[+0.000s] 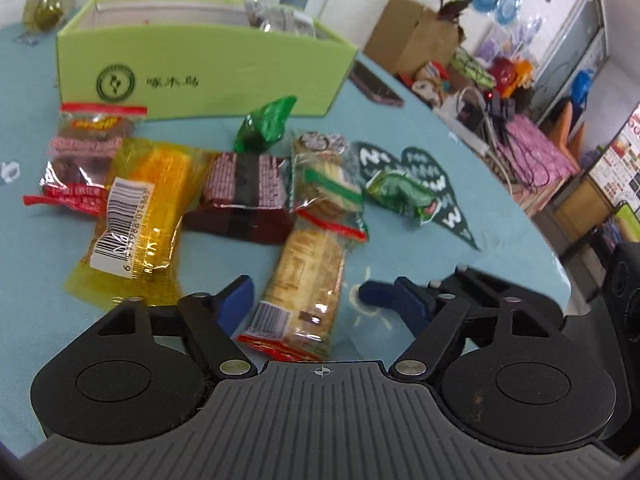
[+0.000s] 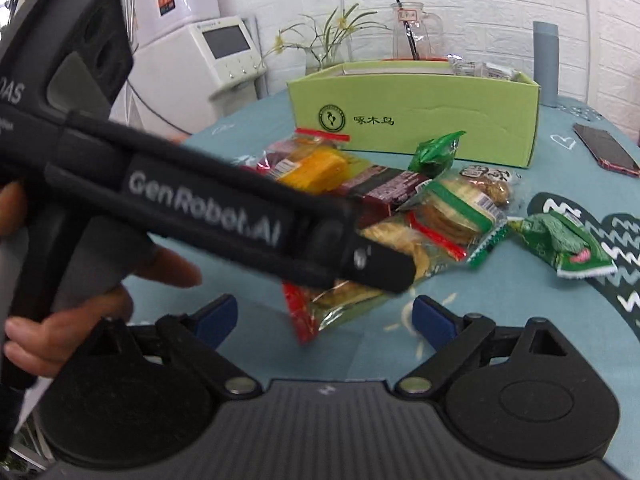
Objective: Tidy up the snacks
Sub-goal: 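Move the left gripper toward the cracker pack in the pile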
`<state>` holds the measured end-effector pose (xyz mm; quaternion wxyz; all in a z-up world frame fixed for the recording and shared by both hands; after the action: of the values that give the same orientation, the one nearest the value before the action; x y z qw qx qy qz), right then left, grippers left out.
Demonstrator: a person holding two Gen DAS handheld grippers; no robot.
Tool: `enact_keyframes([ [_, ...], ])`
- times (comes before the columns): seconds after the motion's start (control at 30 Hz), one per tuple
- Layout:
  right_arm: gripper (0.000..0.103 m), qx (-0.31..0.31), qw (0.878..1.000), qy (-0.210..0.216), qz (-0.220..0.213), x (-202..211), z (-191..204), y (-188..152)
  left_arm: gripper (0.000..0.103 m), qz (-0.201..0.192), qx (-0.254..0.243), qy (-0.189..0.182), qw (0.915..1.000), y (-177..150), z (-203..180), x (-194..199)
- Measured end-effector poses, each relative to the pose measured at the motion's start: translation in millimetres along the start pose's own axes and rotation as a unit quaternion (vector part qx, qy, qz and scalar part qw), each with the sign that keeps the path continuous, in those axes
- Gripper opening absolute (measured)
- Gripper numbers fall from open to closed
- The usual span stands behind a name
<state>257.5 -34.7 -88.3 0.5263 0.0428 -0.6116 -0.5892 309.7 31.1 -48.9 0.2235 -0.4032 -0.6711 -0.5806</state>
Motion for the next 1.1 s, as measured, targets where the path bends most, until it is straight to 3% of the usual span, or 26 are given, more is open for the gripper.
enact_keyframes([
  [0.1, 0.094, 0.017, 1.000, 0.020, 0.016, -1.9, 1.3, 1.8, 0.048, 0.009, -0.025, -0.015, 0.9995, -4.2, -6.1, 2.1],
  [0.37, 0.094, 0.051, 0.998, -0.042, 0.013, 3.3, 2.6, -12.6, 0.046, 0.013, -0.010, -0.026, 0.9995, -27.0, -30.8, 10.4],
  [0.7, 0.094, 0.039, 0.997, -0.061, 0.000, 27.9, -0.3, -31.2, 0.046, 0.006, -0.003, -0.019, 0.9998, -42.1, -57.7, 15.5],
  [0.83, 0.094, 0.024, 0.997, -0.075, 0.003, 38.9, -5.0, -36.2, 0.053, 0.002, -0.014, -0.019, 0.9997, -42.2, -62.6, 18.8],
  [0.97, 0.094, -0.020, 0.997, -0.067, -0.031, 48.9, -17.2, -24.5, 0.068, -0.039, 0.032, 0.000, 0.9987, -21.4, -37.6, 31.4],
  [1.1, 0.094, -0.029, 0.997, -0.068, -0.021, 35.0, -25.8, -21.3, 0.065, -0.022, 0.054, 0.003, 0.9983, -14.3, -27.8, 20.5],
])
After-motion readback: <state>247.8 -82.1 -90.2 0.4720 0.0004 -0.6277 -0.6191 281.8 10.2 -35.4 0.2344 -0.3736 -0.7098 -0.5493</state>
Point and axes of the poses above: each gripper's, at about its wrist camera, not at the fingertips, and x roughly against the way its jaws point, z to its left, y to its top, the point moved 6 cm from there along -x, roughly the way its jaws point, and after that the axes turned 10 degrees about y, right-handed, at the moved point
